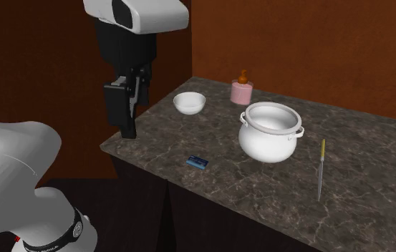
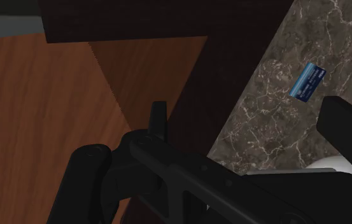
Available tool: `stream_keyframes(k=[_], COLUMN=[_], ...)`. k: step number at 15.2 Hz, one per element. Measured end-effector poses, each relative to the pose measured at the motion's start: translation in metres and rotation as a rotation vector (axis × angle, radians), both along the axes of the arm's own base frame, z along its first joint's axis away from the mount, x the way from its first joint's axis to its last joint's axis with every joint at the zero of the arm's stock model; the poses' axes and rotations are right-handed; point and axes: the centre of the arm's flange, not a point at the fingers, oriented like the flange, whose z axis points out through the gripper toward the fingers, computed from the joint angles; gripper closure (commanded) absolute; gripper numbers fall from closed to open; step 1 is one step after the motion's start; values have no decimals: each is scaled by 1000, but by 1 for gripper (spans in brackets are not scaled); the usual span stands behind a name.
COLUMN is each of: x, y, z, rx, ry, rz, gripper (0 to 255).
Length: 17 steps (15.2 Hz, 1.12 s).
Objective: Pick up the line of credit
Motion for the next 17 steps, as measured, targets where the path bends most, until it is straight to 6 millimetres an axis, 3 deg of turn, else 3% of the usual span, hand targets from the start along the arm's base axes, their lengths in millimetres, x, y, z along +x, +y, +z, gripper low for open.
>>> stream_keyframes(k=[4,17], x=[6,65], y=[16,117], z=[-20,-155], rx=[4,29], ry=[27,194], rz=[-23,-169], gripper=[0,0])
